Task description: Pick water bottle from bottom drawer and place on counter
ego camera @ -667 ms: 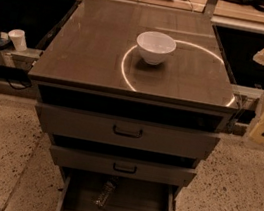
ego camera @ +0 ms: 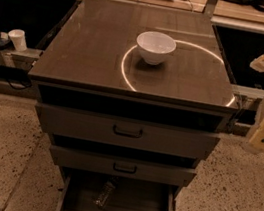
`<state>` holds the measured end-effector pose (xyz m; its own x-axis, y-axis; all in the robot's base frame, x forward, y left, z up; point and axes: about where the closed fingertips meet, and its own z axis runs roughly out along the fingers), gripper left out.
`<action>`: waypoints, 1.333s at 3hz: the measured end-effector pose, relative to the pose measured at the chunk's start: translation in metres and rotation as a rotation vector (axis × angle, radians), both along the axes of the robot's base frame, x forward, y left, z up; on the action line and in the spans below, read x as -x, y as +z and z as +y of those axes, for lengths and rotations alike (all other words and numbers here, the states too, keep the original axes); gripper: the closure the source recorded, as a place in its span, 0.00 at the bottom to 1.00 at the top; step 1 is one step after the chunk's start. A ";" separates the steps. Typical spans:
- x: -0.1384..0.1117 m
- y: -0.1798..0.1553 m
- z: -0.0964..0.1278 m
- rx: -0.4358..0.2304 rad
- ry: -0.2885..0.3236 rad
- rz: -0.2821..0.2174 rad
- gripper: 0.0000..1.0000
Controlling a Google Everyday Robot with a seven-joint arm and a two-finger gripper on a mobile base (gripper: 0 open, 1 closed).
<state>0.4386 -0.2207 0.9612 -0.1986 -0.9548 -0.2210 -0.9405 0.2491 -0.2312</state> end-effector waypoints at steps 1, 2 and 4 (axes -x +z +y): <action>-0.010 -0.013 0.010 -0.021 0.036 0.032 0.00; -0.018 -0.049 0.049 -0.077 0.068 0.075 0.00; 0.016 -0.197 0.120 -0.091 0.042 0.151 0.00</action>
Offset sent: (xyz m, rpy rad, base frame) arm 0.0100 0.1245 -0.1848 0.1317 0.2799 0.1381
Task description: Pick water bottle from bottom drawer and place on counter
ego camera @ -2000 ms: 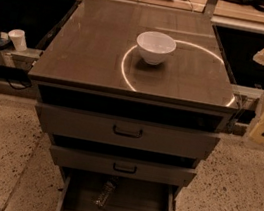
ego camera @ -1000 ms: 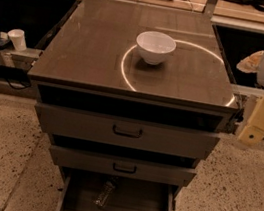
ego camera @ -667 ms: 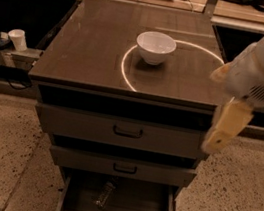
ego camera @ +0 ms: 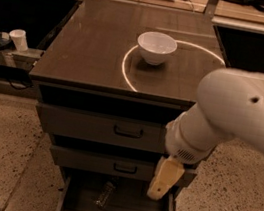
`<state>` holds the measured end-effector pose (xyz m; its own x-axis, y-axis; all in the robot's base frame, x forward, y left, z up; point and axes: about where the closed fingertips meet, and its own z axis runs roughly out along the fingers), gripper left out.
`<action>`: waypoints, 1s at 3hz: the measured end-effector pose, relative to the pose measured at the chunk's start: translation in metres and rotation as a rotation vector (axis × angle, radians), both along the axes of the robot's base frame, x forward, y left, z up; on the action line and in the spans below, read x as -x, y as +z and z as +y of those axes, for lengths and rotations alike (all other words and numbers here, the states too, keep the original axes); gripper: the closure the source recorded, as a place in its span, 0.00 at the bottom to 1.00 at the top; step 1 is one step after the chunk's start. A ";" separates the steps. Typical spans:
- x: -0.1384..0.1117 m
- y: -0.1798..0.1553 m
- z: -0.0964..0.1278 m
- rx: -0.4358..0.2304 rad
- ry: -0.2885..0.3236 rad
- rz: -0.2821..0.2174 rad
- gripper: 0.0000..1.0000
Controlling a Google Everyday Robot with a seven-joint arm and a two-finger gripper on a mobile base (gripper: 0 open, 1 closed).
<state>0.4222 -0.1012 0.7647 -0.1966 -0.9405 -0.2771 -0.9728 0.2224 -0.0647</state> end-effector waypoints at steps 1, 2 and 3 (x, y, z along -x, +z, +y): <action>0.037 -0.072 -0.004 -0.031 -0.052 0.000 0.00; 0.036 -0.071 -0.004 -0.031 -0.052 -0.001 0.00; 0.032 -0.080 -0.013 0.088 0.035 -0.024 0.00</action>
Offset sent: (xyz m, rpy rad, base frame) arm -0.0311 -0.0013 -0.0559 0.0275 0.0182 -0.0344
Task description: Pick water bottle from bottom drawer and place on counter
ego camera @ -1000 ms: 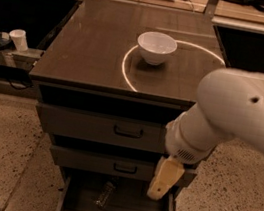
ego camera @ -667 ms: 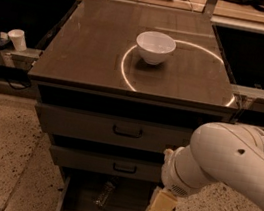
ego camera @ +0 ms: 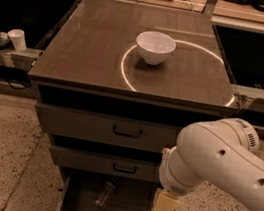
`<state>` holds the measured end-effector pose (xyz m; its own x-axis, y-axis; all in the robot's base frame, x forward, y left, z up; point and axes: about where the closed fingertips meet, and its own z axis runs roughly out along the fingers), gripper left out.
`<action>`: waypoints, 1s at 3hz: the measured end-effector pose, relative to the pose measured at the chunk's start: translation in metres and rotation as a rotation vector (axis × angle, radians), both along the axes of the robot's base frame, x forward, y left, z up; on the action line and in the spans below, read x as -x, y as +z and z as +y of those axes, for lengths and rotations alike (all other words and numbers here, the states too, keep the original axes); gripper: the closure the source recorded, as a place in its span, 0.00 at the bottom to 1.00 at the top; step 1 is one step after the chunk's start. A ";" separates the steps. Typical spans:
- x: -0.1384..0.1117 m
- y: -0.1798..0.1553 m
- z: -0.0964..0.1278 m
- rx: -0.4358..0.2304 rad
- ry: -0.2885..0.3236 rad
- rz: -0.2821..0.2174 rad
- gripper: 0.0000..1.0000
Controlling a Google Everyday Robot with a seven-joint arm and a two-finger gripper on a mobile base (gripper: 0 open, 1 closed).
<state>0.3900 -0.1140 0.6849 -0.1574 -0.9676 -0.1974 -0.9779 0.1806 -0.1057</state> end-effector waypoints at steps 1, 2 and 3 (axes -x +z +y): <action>-0.003 -0.003 -0.014 0.134 0.202 -0.059 0.00; -0.004 -0.001 -0.016 0.153 0.278 -0.074 0.00; -0.004 -0.001 -0.016 0.153 0.278 -0.074 0.00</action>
Offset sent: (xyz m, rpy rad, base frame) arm 0.0025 -0.0117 -0.0029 -0.1130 -0.0475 0.1561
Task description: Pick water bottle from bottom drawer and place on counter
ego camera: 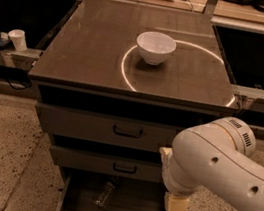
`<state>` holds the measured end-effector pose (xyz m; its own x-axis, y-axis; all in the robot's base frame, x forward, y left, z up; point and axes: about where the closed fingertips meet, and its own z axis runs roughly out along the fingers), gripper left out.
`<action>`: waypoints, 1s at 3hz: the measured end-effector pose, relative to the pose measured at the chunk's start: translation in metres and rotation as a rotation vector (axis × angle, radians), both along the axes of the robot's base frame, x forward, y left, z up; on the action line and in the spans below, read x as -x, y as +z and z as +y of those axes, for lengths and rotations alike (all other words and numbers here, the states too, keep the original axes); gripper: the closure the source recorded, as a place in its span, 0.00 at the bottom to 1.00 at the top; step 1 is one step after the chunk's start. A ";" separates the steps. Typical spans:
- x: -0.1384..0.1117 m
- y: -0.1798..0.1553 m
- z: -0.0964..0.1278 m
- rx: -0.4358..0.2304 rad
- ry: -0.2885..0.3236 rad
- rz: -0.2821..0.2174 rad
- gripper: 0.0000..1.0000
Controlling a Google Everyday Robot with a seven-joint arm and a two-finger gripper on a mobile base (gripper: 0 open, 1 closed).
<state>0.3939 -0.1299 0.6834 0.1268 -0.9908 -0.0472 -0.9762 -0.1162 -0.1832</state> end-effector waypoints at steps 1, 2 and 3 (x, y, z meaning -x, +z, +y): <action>0.000 0.001 0.004 0.006 0.093 0.014 0.00; 0.005 0.004 0.024 -0.045 0.257 0.121 0.00; 0.026 0.012 0.035 -0.102 0.488 0.263 0.00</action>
Offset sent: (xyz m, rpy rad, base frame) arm -0.0216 0.0278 0.0137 0.0265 0.2485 1.2531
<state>0.3683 -0.0946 0.6955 0.5401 -0.8090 -0.2319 -0.8282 -0.5600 0.0247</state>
